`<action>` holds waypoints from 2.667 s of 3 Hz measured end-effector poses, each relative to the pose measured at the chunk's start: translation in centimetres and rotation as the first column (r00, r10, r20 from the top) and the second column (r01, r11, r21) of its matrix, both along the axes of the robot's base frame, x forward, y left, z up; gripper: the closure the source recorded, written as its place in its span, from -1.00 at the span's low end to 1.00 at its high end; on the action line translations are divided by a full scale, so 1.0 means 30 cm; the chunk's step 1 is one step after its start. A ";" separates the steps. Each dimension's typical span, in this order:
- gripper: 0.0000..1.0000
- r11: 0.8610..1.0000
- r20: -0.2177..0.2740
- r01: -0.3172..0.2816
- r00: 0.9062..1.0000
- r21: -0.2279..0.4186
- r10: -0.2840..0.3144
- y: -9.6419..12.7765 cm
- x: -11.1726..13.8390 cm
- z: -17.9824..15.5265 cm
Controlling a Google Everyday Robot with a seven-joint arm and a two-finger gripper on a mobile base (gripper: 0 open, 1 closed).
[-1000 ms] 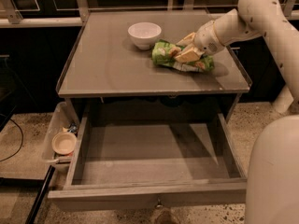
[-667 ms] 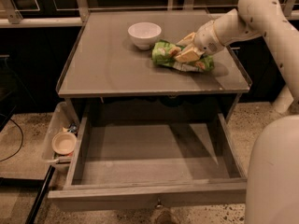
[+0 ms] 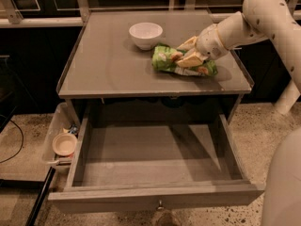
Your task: Place green rice chip bag into top drawer
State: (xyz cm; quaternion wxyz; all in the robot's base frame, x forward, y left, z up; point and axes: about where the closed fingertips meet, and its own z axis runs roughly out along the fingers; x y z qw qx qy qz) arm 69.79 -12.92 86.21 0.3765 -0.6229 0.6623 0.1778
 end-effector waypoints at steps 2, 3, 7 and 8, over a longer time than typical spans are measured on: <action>1.00 0.996 0.066 -0.073 0.995 -0.044 0.076 -0.032 -0.181 0.097; 1.00 0.995 0.116 -0.074 0.990 -0.068 0.082 -0.057 -0.283 0.123; 1.00 0.982 0.242 0.187 0.954 -0.016 -0.177 -0.106 -0.585 -0.273; 1.00 0.982 0.242 0.187 0.954 -0.016 -0.177 -0.106 -0.585 -0.273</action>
Offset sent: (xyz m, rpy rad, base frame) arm -0.0906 -0.0242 0.0546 -0.0895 -0.1280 0.0946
